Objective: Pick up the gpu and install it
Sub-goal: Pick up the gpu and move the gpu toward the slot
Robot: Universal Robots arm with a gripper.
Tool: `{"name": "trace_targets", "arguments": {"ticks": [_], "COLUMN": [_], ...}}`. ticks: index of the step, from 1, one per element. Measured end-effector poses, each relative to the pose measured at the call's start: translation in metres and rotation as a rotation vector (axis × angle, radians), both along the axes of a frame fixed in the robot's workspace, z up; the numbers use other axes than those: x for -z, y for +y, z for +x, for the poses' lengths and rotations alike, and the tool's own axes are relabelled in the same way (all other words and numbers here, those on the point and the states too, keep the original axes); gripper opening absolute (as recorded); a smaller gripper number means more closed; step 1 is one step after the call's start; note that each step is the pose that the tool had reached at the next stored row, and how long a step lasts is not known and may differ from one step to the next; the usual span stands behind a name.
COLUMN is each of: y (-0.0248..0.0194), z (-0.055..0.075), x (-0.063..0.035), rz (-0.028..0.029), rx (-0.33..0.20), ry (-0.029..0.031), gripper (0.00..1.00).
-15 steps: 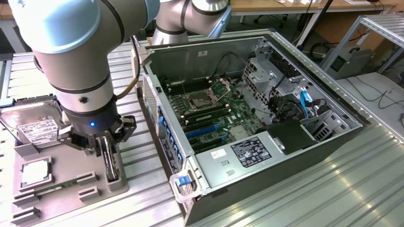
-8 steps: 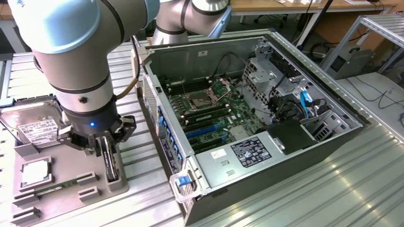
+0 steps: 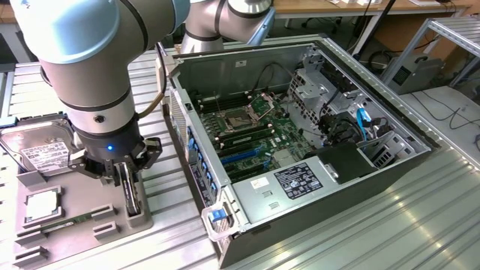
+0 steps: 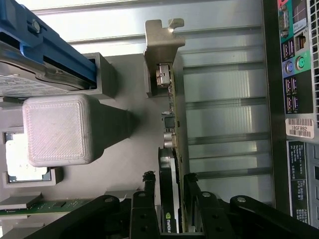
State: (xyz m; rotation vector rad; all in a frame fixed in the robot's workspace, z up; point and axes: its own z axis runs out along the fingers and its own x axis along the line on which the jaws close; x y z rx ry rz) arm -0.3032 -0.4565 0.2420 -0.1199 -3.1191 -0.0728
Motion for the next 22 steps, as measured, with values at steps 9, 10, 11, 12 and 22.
{"name": "trace_targets", "arguments": {"ticks": [9,10,11,12,22], "y": [0.0000,0.0000,0.0000,0.0000,0.0000], "z": [0.0000,0.0000,0.0000,0.0000,0.0000], "x": [0.0000,0.0000,0.0000,0.0000,0.0000], "rz": [0.0000,0.0000,0.0000,0.0000,0.0000], "rx": [0.000,0.000,0.000,0.000,-0.033], "ry": [0.0000,0.0000,0.0000,0.0000,0.0000], "gripper": [0.27,0.27,0.27,0.27,0.27]}}
